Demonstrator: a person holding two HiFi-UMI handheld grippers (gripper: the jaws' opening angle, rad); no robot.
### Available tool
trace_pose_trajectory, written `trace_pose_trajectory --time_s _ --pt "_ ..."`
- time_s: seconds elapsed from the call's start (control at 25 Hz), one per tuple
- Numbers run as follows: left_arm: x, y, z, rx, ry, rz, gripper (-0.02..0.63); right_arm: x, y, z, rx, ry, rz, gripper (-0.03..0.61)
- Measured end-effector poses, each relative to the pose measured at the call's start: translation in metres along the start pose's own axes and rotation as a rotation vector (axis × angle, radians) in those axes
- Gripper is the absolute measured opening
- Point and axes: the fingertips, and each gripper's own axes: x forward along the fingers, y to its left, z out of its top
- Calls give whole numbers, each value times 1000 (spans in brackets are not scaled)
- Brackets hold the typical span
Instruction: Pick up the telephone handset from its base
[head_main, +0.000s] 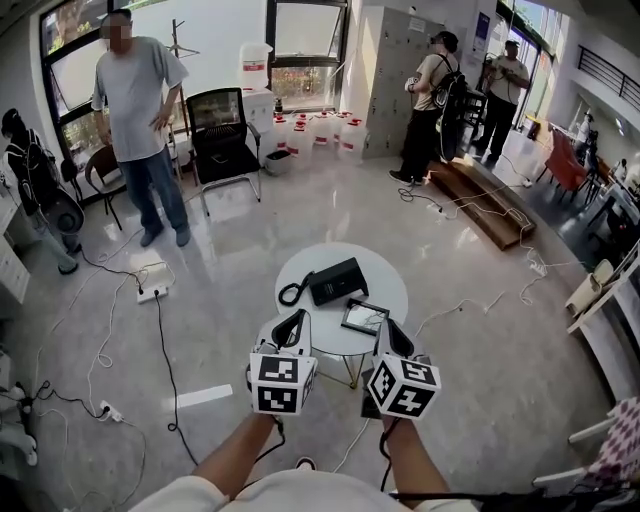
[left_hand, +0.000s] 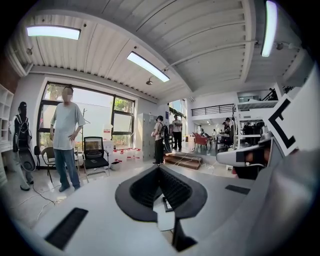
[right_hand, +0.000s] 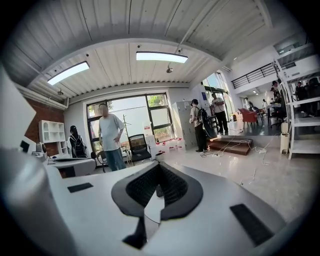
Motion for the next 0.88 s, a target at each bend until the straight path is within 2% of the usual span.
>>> trace_pose_trajectory --time_s 0.48,0.88 --pt "26 1 -4 19 23 21 17 25 -20 -4 29 15 10 23" --pt "66 6 -6 0 27 -14 17 52 -35 -3 10 28 -31 23"
